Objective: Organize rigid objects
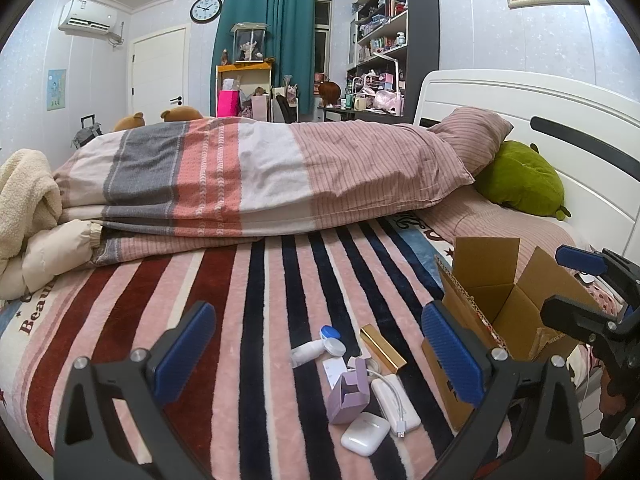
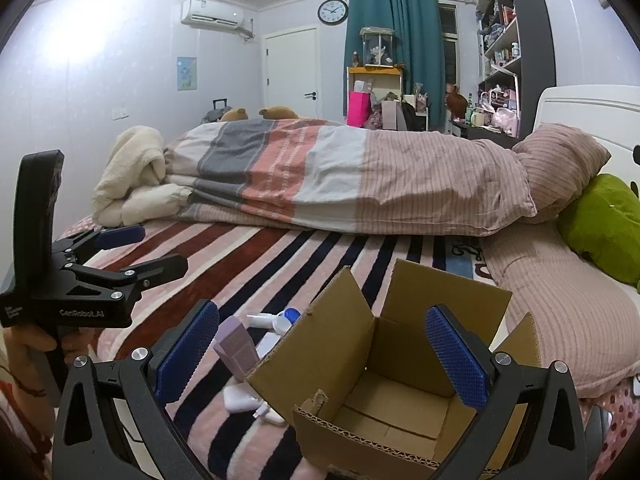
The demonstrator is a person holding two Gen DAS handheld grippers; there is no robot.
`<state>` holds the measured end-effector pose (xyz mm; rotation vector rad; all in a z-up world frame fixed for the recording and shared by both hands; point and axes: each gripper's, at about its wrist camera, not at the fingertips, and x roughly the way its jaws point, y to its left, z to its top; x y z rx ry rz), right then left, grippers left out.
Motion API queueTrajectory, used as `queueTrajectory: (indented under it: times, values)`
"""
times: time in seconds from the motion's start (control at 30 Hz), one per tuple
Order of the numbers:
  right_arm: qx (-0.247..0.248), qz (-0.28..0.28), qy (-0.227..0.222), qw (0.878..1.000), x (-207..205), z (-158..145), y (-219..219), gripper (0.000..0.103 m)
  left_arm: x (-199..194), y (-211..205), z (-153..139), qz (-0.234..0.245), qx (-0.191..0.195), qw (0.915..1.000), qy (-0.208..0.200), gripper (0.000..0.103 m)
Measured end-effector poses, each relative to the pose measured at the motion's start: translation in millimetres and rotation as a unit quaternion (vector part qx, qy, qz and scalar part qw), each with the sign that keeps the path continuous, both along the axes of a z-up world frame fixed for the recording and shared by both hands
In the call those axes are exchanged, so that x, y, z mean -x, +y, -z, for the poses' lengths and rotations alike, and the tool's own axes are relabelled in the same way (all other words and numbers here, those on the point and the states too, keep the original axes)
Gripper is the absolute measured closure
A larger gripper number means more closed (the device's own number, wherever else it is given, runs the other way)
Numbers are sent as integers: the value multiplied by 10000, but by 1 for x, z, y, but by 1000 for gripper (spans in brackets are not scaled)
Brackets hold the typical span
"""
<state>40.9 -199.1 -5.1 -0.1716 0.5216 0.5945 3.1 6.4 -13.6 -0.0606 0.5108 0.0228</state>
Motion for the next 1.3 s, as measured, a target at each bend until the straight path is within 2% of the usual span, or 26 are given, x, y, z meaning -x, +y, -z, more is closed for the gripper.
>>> queueTrajectory:
  times: [0.7,0.83,0.93,1.03,1.1,1.2,1.3]
  values:
    - [-8,-80,66,9999,1,4,4,0,9,16,0,-78,25,10000,-17,1]
    - [157,-79,-165,9997,8,3,14,0,9,24,1,-161,32,9999,-49,1]
    - [313,-275,-262,9988,15,3,31,1,10,36,2,-271,38,9996,-67,1]
    - [578,-577,-260,9963,21,8,58,19,11,50,8,-425,-24,9991,-22,0]
    - [755,-766,-202,9940,24,14,76,38,12,60,13,-488,-6,9988,9,0]
    - [976,-1287,173,9867,26,31,105,57,13,78,28,-658,-41,9978,84,0]
    - [1229,-1721,530,9759,28,53,127,61,12,93,46,-680,-43,9974,218,0]
